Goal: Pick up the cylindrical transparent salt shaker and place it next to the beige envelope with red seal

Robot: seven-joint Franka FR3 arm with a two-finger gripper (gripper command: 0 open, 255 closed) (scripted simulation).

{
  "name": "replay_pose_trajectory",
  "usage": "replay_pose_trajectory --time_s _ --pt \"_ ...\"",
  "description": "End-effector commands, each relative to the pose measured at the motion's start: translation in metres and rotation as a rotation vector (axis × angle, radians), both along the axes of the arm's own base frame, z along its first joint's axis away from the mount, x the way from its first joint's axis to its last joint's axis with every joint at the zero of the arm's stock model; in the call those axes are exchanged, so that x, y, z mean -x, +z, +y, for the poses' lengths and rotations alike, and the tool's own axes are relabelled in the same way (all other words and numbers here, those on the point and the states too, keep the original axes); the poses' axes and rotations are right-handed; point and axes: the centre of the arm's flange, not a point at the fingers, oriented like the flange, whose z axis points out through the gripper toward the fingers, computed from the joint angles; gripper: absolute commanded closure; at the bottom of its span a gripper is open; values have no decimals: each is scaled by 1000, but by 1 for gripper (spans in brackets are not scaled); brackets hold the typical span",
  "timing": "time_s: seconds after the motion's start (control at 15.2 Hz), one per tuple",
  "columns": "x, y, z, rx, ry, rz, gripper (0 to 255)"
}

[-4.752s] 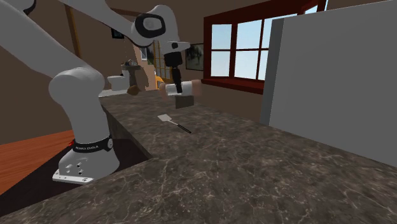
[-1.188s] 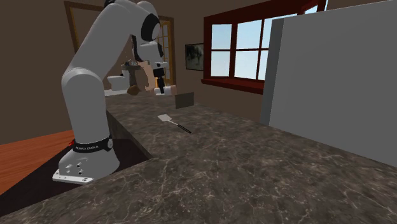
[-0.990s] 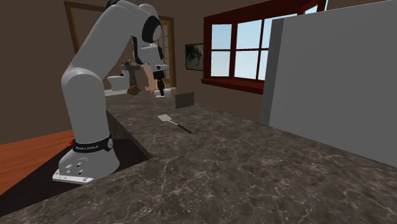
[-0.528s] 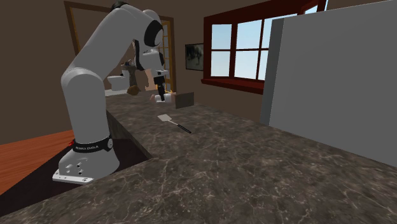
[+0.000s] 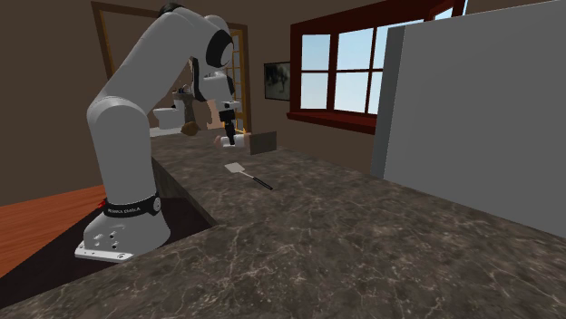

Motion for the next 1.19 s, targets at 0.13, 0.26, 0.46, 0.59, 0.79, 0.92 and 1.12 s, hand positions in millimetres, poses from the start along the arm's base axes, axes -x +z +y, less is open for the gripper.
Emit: replay_pose_trajectory --time_s 0.13,0.26,0.46,0.59,0.79,0.92,1.12 --pt "0 0 0 0 0 0 0" --pt "0 0 0 0 0 0 0" --pt "5 26 3 0 0 0 0" --pt "9 49 6 0 0 0 0" --pt "9 49 6 0 0 0 0" --pt "9 49 6 0 0 0 0" --pt "9 49 6 0 0 0 0"
